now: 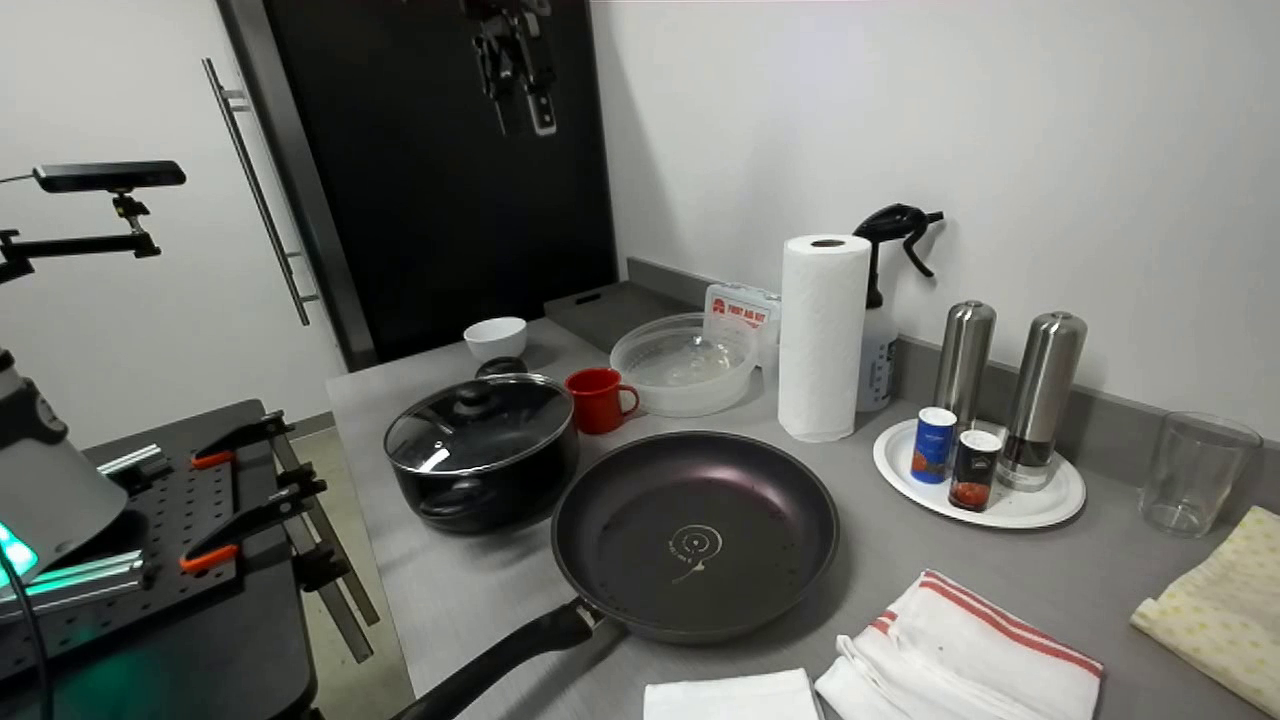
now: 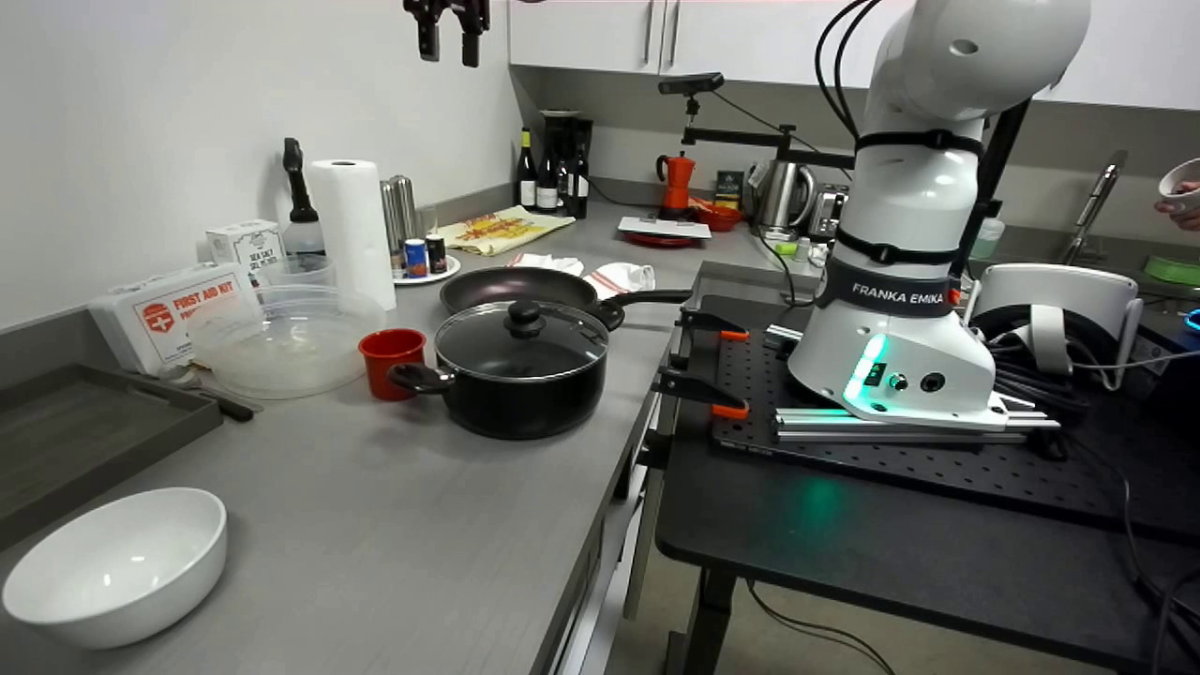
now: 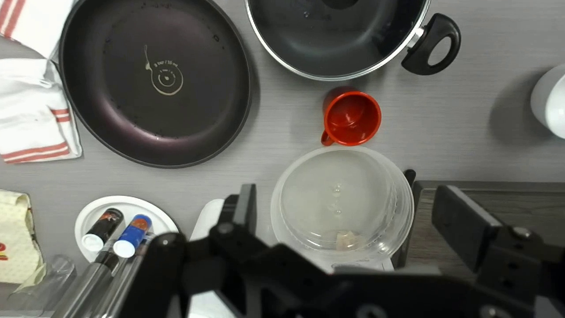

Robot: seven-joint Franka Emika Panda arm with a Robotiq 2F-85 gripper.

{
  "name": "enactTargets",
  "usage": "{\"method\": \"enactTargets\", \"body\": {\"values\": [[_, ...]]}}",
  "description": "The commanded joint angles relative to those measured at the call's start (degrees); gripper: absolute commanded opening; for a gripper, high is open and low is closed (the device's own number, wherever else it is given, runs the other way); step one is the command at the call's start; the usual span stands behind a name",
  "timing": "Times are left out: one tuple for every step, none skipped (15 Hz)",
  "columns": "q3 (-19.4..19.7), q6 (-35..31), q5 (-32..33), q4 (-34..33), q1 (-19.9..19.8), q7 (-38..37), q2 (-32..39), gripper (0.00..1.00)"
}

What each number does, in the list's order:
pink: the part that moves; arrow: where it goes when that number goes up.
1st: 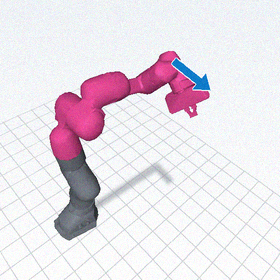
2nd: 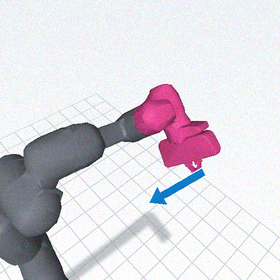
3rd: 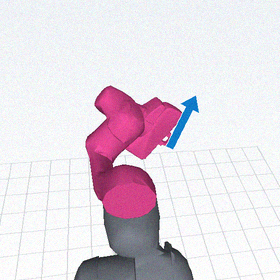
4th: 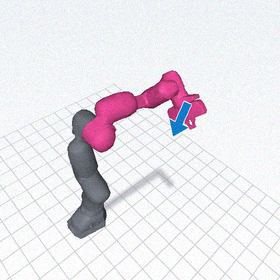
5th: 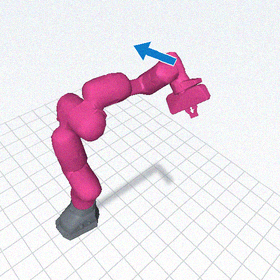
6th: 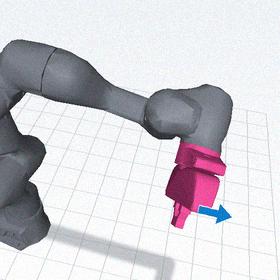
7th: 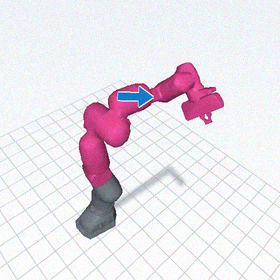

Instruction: Move the red mug to the right

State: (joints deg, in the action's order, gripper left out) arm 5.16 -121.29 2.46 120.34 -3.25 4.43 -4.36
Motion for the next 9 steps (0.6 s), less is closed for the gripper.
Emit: {"method": "enactTargets", "body": {"values": [[-0.6,0.7,0.1,-5.9,0.0,3.8,7.1,1.0],[-0.8,0.8,0.5,-6.6,0.0,5.0,8.4,1.0],[-1.0,0.7,1.0,-7.2,0.0,6.1,9.7,1.0],[-1.2,0.7,1.6,-7.8,-0.1,7.0,11.0,1.0],[-1.3,0.8,1.8,-8.3,-0.1,8.3,12.1,1.0],[-1.5,0.7,2.0,-8.8,-0.2,9.9,13.3,1.0],[-1.6,0.7,2.4,-9.2,-0.2,10.9,14.4,1.0],[-1.7,0.3,3.0,-9.5,-0.3,12.1,15.6,1.0],[-1.8,0.1,3.6,-9.8,-0.3,13.2,16.6,1.0]]}}
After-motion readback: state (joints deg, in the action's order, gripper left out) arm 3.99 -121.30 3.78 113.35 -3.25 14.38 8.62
